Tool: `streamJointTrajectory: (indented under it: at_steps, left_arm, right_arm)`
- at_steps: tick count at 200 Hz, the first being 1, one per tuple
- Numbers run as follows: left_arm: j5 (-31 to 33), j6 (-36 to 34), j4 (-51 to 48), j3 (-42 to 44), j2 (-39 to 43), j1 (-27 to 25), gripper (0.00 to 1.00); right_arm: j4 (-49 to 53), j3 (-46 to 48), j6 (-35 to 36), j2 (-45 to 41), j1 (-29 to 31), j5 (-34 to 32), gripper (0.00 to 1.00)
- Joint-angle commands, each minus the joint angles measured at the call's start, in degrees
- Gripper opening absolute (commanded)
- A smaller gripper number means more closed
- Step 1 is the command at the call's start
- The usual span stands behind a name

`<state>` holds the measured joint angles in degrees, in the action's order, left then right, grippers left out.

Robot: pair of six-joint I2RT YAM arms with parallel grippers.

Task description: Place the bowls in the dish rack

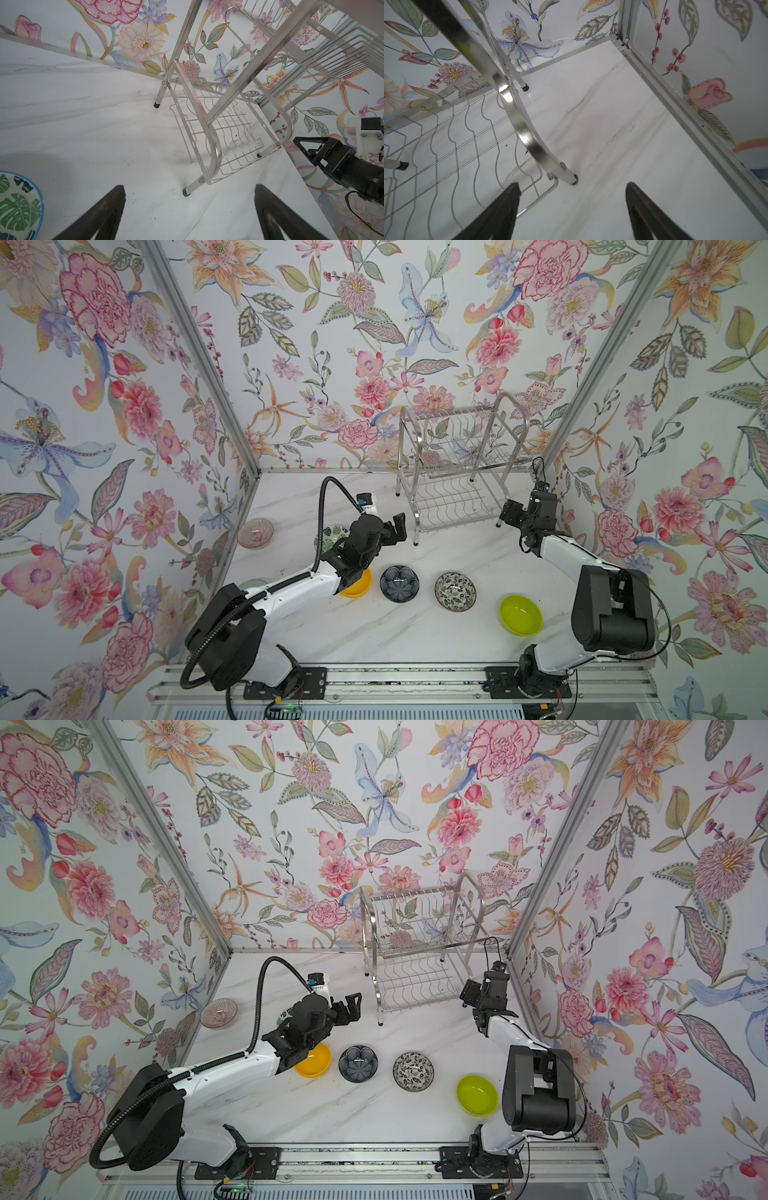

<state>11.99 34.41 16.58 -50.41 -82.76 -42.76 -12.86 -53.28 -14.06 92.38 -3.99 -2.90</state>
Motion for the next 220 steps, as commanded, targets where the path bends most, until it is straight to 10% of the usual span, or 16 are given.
streamJointTrajectory:
  at_steps: [1,84,173,220]
  left_arm:
    - [0.0,0.3,-0.5,-0.3,0.7,-0.4,0.99]
    - [2.5,-0.3,-2.6,1.1,2.3,-0.4,0.99]
    - [5.3,-2.1,-3.2,1.1,3.1,-0.3,0.99]
    - [6.3,-2.6,-3.4,2.4,4.6,0.3,0.99]
  right_arm:
    - [-6.8,-3.7,5.1,4.3,-1.0,5.3,0.77]
    - [-11.9,-9.5,9.9,13.0,-2.2,17.1,0.46]
    - [-11.7,-2.6,13.4,6.2,3.1,14.4,0.0]
    - [-9.7,1.2,18.3,1.8,8.1,12.0,0.0]
